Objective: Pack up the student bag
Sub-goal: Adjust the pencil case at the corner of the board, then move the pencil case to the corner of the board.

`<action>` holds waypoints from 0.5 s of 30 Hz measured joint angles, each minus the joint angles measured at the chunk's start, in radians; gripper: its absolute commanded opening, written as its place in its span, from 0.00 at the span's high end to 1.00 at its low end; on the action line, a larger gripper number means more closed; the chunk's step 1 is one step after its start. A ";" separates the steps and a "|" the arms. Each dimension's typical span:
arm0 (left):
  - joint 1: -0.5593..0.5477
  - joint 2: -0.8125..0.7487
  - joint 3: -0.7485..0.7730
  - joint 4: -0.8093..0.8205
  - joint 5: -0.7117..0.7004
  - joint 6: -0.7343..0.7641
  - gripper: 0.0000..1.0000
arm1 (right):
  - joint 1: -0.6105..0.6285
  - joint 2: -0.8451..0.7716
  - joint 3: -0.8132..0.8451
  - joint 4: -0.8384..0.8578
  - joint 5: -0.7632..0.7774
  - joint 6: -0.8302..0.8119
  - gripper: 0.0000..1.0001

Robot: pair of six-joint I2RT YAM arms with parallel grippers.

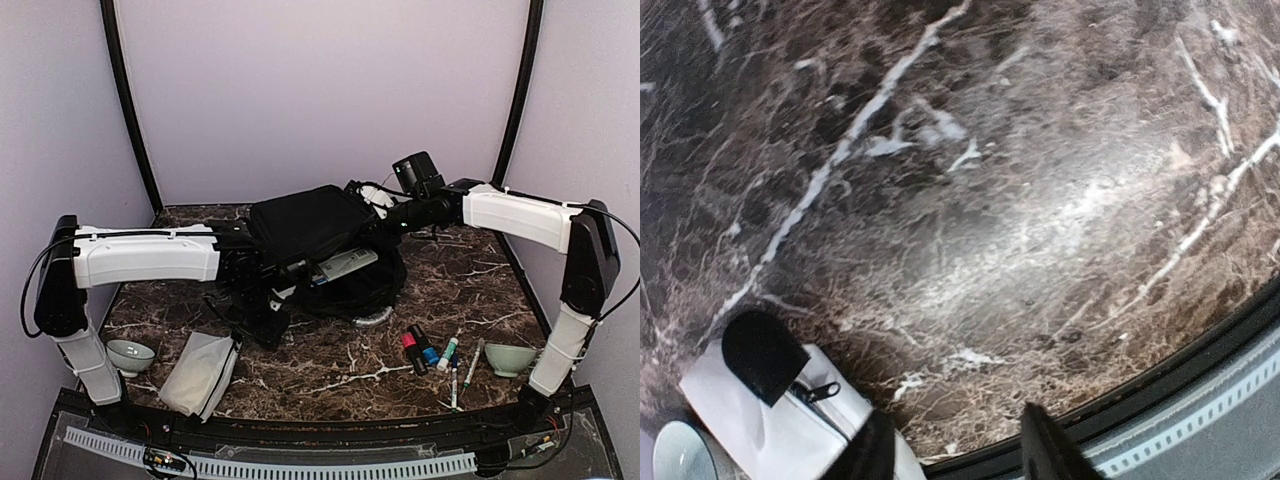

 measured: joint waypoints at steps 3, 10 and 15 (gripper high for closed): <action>-0.006 -0.028 -0.048 -0.027 -0.039 -0.051 0.43 | 0.000 0.000 0.000 0.000 0.000 0.005 1.00; -0.009 -0.121 -0.254 -0.105 -0.111 -0.163 0.36 | 0.000 0.006 0.000 0.000 -0.006 0.016 1.00; -0.018 -0.089 -0.321 -0.129 -0.165 -0.213 0.35 | 0.000 0.012 0.000 -0.002 -0.021 0.024 1.00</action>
